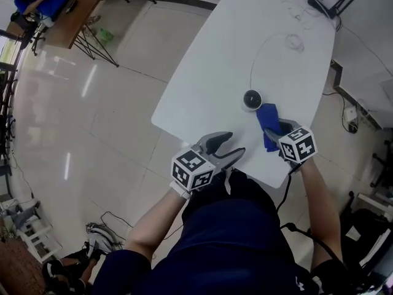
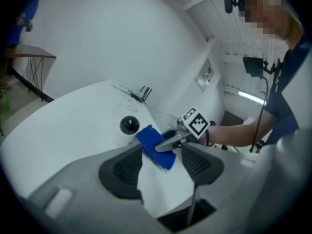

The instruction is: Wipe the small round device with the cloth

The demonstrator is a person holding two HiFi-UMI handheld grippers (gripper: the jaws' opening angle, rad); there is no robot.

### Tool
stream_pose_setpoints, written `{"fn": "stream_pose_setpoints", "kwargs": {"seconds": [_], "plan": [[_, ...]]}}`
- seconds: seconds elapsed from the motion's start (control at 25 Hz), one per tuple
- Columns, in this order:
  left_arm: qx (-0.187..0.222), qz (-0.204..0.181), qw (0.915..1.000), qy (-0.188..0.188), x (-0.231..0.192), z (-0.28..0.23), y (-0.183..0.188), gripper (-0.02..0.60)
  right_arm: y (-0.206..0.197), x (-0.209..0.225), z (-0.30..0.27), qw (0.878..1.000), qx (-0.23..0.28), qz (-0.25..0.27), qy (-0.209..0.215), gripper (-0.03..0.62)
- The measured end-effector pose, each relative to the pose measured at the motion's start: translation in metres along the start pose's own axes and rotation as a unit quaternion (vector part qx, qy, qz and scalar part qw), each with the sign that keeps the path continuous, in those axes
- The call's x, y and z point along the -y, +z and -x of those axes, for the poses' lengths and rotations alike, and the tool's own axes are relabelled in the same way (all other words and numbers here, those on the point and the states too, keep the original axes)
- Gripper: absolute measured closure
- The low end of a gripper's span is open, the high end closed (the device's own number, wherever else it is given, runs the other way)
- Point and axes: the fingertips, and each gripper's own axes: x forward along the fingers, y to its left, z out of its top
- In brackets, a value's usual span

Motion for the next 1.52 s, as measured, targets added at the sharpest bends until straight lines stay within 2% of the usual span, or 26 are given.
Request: {"fn": "stream_pose_setpoints", "kwargs": {"seconds": [0.08, 0.2, 0.28, 0.36, 0.44, 0.52, 0.6, 0.68, 0.84, 0.92, 1.0, 1.08, 1.16, 1.28, 1.4, 1.52], "plan": [[-0.011, -0.01, 0.9999, -0.007, 0.005, -0.006, -0.004, 0.328, 0.005, -0.031, 0.006, 0.992, 0.045, -0.092, 0.077, 0.439], [-0.025, -0.03, 0.9992, -0.007, 0.009, -0.009, -0.011, 0.328, 0.014, -0.061, 0.004, 0.964, 0.097, -0.191, 0.158, 0.437], [-0.029, -0.033, 0.999, -0.005, 0.009, -0.007, -0.015, 0.328, 0.014, -0.06, -0.002, 0.946, 0.117, -0.251, 0.17, 0.436], [-0.029, -0.03, 0.9991, -0.003, 0.008, -0.004, -0.017, 0.328, 0.008, -0.048, -0.008, 0.931, 0.12, -0.305, 0.164, 0.436], [-0.028, -0.026, 0.9993, 0.001, 0.005, 0.001, -0.018, 0.328, -0.002, -0.037, -0.011, 0.921, 0.108, -0.34, 0.156, 0.436], [-0.026, -0.019, 0.9995, 0.006, 0.0, 0.004, -0.019, 0.328, -0.015, -0.024, -0.013, 0.928, 0.082, -0.341, 0.129, 0.43], [-0.025, -0.014, 0.9995, 0.009, -0.003, 0.007, -0.021, 0.328, -0.03, -0.008, -0.013, 0.945, 0.052, -0.312, 0.079, 0.42], [-0.026, -0.012, 0.9995, 0.01, -0.005, 0.008, -0.021, 0.328, -0.04, 0.007, -0.01, 0.958, 0.03, -0.285, 0.027, 0.391], [-0.03, -0.01, 0.9995, 0.006, -0.006, 0.006, -0.02, 0.328, -0.054, 0.03, -0.002, 0.962, 0.019, -0.265, -0.054, 0.335], [-0.031, -0.01, 0.9994, 0.004, -0.007, 0.003, -0.018, 0.328, -0.059, 0.034, -0.003, 0.963, 0.017, -0.255, -0.079, 0.292], [-0.034, -0.012, 0.9994, 0.0, -0.006, -0.002, -0.016, 0.328, -0.061, 0.031, -0.006, 0.964, 0.022, -0.249, -0.095, 0.289], [-0.036, -0.015, 0.9992, -0.005, -0.002, -0.006, -0.015, 0.328, -0.055, 0.029, -0.002, 0.965, 0.038, -0.235, -0.108, 0.29], [-0.037, -0.019, 0.9991, -0.012, 0.003, -0.011, -0.013, 0.328, -0.04, 0.028, 0.01, 0.965, 0.075, -0.224, -0.114, 0.31], [-0.039, -0.026, 0.9986, -0.022, 0.005, -0.013, -0.011, 0.328, -0.017, 0.026, 0.036, 0.957, 0.137, -0.224, -0.121, 0.324], [-0.04, -0.028, 0.9985, -0.026, 0.003, -0.001, -0.011, 0.328, 0.007, 0.011, 0.056, 0.949, 0.189, -0.226, -0.117, 0.372], [-0.026, -0.031, 0.9989, -0.025, 0.013, 0.004, -0.002, 0.342, 0.027, -0.009, 0.077, 0.941, 0.24, -0.219, -0.092, 0.455]]}}
